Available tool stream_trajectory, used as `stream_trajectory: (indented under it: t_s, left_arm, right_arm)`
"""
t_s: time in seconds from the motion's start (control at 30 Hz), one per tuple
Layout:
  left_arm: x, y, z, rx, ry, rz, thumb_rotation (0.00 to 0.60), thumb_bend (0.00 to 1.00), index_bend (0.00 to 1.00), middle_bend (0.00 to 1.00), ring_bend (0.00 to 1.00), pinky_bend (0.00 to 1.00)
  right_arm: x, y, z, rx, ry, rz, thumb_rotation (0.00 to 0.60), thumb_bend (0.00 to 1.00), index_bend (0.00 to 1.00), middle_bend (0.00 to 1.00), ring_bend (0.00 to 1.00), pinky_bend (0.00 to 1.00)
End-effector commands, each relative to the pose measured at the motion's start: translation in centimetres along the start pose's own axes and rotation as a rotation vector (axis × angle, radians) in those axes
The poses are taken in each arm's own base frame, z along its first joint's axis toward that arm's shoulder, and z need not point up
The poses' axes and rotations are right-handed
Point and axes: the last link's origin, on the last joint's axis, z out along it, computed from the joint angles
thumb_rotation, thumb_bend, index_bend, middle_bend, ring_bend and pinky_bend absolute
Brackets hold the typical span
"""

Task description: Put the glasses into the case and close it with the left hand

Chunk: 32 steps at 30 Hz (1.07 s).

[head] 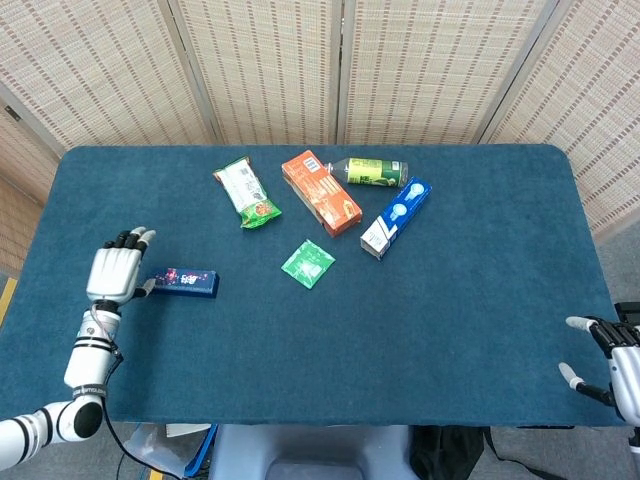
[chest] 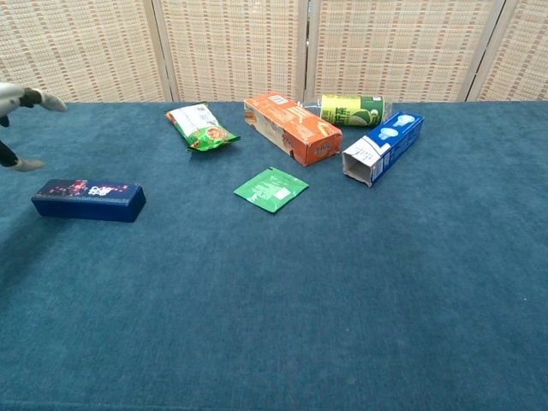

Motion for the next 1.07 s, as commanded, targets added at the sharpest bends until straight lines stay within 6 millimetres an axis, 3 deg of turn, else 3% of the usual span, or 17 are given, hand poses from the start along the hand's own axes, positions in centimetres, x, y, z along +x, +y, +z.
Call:
stream_trajectory:
  t_s: [0.03, 0.33, 0.6, 0.83, 1.07]
  left_arm:
    - [0.8, -2.4, -2.6, 0.08, 0.076, -0.086, 0.6, 0.25, 0.15, 0.14, 0.14, 0.27]
    - [0.9, -5.5, -9.0, 0.171, 0.134, -0.122, 0.6, 0.25, 0.16, 0.14, 0.14, 0.2]
    - [1.7, -4.7, -13.5, 0.109, 0.156, -0.176, 0.6, 0.25, 0.15, 0.14, 0.14, 0.16]
    - [1.9, -3.7, -15.5, 0.059, 0.161, -0.182, 0.6, 0.25, 0.15, 0.14, 0.14, 0.13]
    - [1.7, -3.6, -16.1, 0.054, 0.164, -0.183, 0.6, 0.25, 0.15, 0.14, 0.14, 0.13]
  right_arm:
    - [0.0, 0.0, 0.1, 0.001, -0.01, 0.002, 0.6, 0.2, 0.29, 0.3, 0.3, 0.24]
    - [-0.4, 0.0, 0.4, 0.017, -0.034, 0.003, 0.6, 0.2, 0.29, 0.3, 0.3, 0.24]
    - [-0.9, -0.6, 1.1, 0.061, -0.066, 0.012, 0.6, 0.2, 0.29, 0.3, 0.3, 0.24]
    - [-1.2, -1.5, 1.9, 0.12, -0.085, 0.007, 0.6, 0.2, 0.29, 0.3, 0.3, 0.24]
    - [-1.5, -2.2, 2.4, 0.146, -0.089, 0.007, 0.6, 0.2, 0.29, 0.3, 0.3, 0.24]
